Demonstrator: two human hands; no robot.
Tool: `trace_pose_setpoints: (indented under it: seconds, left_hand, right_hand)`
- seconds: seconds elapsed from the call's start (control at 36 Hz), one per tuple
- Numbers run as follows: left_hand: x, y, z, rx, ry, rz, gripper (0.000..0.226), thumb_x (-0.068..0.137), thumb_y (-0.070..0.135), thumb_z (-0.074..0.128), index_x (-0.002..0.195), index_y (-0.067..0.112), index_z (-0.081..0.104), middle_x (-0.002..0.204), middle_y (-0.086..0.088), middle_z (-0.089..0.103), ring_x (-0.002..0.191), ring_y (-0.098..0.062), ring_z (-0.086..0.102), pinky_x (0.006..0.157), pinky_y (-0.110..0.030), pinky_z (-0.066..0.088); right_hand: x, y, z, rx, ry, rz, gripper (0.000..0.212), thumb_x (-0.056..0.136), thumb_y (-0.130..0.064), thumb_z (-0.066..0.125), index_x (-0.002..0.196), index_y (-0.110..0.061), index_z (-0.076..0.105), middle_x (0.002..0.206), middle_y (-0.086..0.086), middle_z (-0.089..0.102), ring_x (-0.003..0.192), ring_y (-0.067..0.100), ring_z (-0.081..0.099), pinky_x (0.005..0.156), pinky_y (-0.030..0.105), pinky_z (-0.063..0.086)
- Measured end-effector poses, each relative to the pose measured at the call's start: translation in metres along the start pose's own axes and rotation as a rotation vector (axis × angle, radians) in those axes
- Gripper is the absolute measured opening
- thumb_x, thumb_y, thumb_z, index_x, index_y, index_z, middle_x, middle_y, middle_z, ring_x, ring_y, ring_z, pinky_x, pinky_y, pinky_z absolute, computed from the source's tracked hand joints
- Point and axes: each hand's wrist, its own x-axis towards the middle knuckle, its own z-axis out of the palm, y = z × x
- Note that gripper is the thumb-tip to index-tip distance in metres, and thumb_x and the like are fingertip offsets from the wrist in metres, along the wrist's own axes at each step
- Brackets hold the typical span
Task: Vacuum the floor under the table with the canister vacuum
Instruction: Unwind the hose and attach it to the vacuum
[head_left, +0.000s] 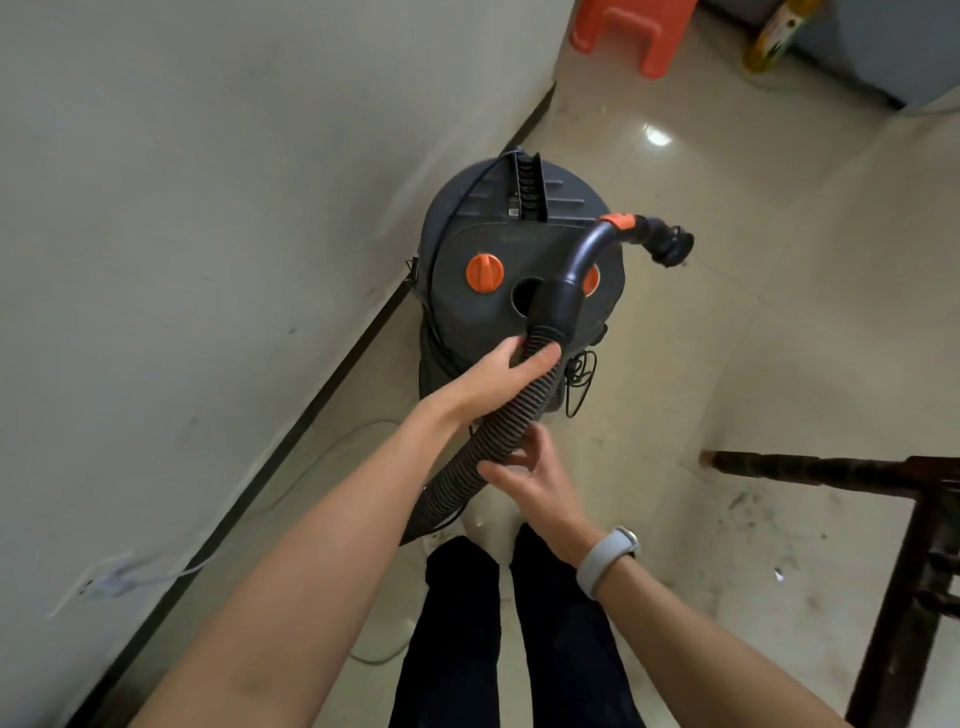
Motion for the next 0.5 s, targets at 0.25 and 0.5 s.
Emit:
trace_pose_setpoints:
  seconds: [0.25,0.5]
  left_hand:
    - [-0.045,-0.041,-0.058,0.079,0.190,-0.031,0.019,0.090,0.019,0.063,0.107,0.020,0.055,0.092,-0.003,0.064,0.079,-0.014,0.064,0.066,-0.020,0.052]
    - [-0.106,-0.104,-0.081,0.135,0.025,-0.201,0.039,0.083,0.009,0.068,0.110,0.031,0.049,0.109,-0.005,0.058,0.099,-0.021,0.059,0.083,-0.028,0.051]
  right_hand:
    - [0.023,-0.012,-0.034,-0.071,0.106,0.125,0.041,0.099,-0.029,0.044,0.138,-0.014,0.043,0.122,0.005,0.060,0.107,0.014,0.058,0.091,0.029,0.050]
    - [0.101,-0.094,0.016,0.393,0.045,0.190,0.044,0.095,-0.044,0.049,0.124,-0.011,0.048,0.118,0.008,0.063,0.111,0.025,0.061,0.097,0.042,0.048]
